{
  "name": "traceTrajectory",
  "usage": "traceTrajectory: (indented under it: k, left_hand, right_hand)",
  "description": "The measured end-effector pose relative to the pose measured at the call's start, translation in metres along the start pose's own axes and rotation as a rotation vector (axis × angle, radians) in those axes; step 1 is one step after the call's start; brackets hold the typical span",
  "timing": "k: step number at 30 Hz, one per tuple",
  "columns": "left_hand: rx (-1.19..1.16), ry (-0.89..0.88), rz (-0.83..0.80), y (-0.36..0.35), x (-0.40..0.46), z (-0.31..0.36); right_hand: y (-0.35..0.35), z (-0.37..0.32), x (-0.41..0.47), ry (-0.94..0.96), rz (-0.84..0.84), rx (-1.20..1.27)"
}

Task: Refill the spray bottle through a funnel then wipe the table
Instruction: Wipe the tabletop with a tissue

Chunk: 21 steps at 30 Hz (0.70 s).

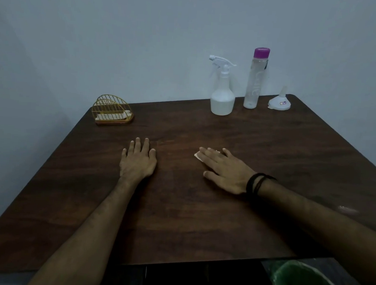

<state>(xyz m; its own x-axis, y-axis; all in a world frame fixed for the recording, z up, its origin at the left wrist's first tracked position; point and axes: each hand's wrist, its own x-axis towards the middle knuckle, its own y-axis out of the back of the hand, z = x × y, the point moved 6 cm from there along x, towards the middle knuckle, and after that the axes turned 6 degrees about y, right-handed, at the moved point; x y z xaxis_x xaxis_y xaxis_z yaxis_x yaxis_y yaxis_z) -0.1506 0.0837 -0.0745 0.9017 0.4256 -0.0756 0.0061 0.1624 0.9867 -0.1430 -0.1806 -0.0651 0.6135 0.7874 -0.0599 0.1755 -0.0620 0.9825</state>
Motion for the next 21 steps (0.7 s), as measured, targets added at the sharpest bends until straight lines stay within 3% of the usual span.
traceTrajectory:
  k: [2,7,15,21]
  left_hand:
    - [0.002,-0.003,0.004,0.000,-0.001,-0.001]
    - [-0.002,0.004,0.008,0.001,-0.004,0.001]
    - [0.004,0.018,-0.009,0.001,-0.003,0.002]
    - [0.009,0.007,0.009,0.001,-0.002,0.001]
  right_hand:
    - [0.007,0.027,-0.007,-0.048,0.003,-0.025]
    - [0.023,0.114,-0.027,-0.388,-0.013,-0.051]
    - [-0.005,-0.033,-0.017,0.016,0.043,0.000]
    - [-0.003,-0.049,0.038,0.094,-0.014,-0.017]
